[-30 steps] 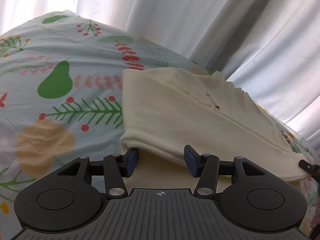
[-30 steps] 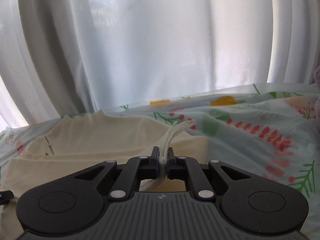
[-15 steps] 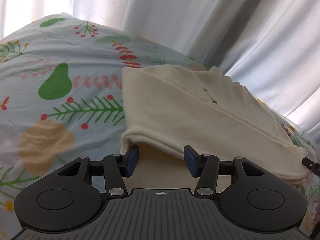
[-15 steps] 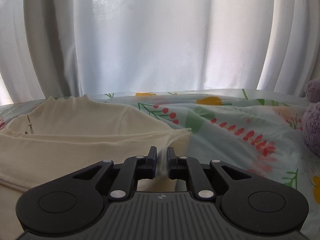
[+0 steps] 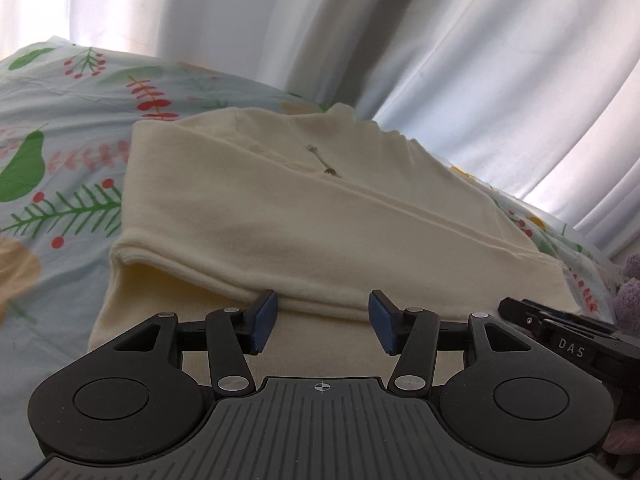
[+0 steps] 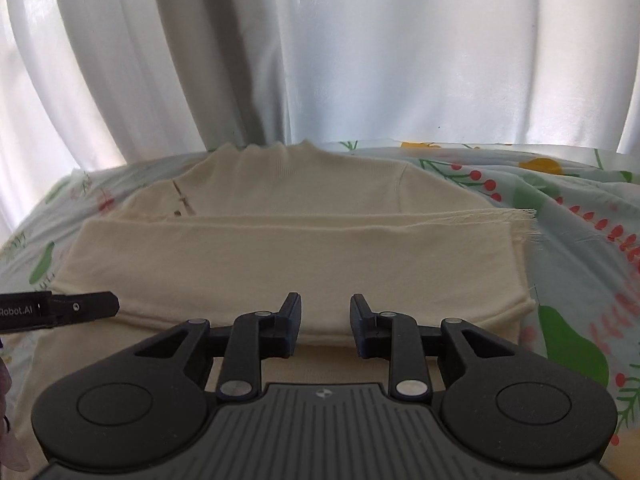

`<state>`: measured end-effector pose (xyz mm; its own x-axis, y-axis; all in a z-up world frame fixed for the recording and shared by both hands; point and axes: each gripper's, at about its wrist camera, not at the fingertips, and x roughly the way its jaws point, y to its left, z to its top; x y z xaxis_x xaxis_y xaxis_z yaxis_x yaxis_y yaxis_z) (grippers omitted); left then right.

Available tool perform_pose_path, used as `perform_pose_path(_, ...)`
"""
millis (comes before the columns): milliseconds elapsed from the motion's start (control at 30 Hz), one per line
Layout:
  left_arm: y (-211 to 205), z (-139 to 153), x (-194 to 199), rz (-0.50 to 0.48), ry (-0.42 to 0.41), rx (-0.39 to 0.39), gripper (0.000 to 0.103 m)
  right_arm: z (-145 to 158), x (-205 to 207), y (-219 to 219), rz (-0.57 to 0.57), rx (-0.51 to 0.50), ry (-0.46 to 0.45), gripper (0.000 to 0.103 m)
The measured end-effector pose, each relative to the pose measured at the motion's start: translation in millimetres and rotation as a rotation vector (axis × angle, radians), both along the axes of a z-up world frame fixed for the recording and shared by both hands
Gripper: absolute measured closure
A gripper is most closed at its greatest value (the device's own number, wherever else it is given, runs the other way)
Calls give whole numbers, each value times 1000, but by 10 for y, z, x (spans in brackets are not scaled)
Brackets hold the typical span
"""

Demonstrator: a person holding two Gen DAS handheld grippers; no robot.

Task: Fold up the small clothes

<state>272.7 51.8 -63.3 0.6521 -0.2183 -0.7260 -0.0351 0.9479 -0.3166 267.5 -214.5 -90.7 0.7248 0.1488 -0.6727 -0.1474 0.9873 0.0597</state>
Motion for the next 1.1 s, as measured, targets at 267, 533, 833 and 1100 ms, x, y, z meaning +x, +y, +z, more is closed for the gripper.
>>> perform_pose_path(267,-128,-62,-13,-69,-64,126,46,-95,185,111,-15,-136,-38,77)
perform_pose_path(533,-37,37,-193,-63,-13,109,44,-11,-28,-99,-24,-4,-34,63)
perform_pose_path(833,42,42,-270,-45,7,160,43,-85,-68,-179,-56,-15,-17,65)
perform_pose_path(1100,229,292,-890,-88,19,154,43,115,-787,-505,26,241,39,66)
